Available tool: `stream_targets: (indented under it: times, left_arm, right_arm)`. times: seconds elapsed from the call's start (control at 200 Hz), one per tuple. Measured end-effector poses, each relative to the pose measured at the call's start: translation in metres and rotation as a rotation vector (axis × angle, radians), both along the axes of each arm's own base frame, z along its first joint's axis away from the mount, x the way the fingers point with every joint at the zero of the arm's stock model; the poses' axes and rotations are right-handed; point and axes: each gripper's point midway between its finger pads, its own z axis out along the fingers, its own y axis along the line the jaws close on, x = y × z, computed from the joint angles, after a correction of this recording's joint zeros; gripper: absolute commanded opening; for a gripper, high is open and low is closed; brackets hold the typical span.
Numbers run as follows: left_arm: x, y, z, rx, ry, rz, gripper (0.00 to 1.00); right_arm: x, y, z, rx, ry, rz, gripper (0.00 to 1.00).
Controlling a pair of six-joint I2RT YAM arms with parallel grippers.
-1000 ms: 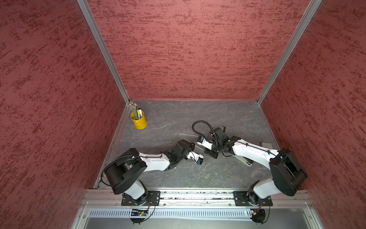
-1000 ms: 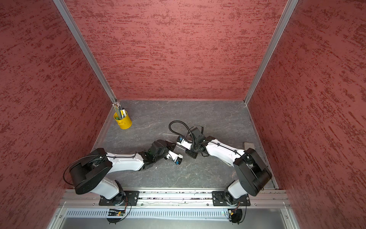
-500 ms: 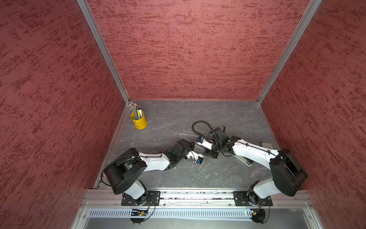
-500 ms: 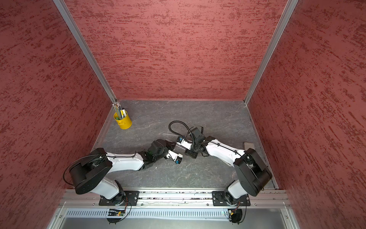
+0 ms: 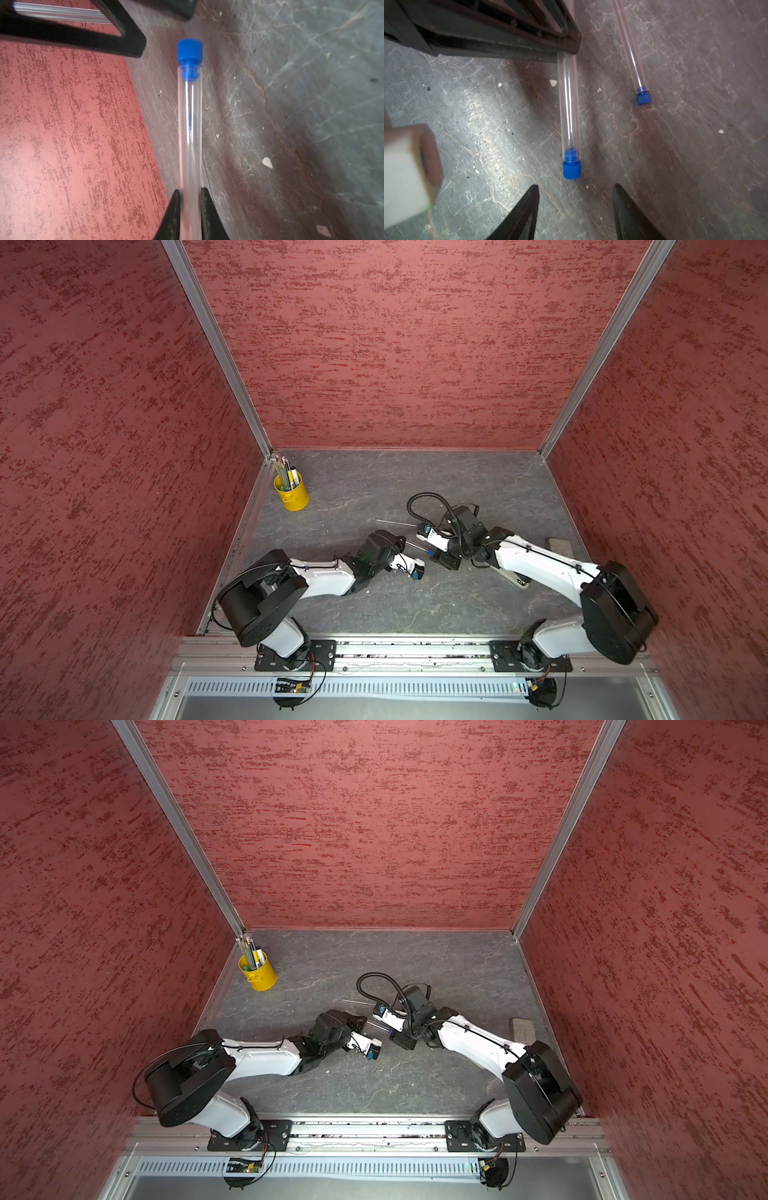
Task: Insert stoppers into test tubes
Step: Insert the stopper into the test tube, then place the test tube at the center of the board.
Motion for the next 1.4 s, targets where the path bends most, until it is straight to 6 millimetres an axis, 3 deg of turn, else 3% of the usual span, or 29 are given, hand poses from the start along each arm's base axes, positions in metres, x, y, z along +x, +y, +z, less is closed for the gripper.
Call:
stream_targets:
  times: [0.401, 0.827, 1.403]
  left_arm:
    - [0.002, 0.015, -0.024, -0.010, 0.137, 0.088, 0.18]
    - [0.009, 0.020, -0.025, -0.061, 0.263, 0.167, 0.19]
    - [0.006, 0.027, -0.053, -0.051, 0.354, 0.226, 0.19]
  right_arm:
    - [0.008, -0.012, 0.002, -0.021, -0.042, -0.044, 0.60]
    - [0.011, -0.014, 0.005, -0.019, -0.050, -0.055, 0.59]
    - [0.011, -0.015, 0.005, -0.019, -0.050, -0.057, 0.59]
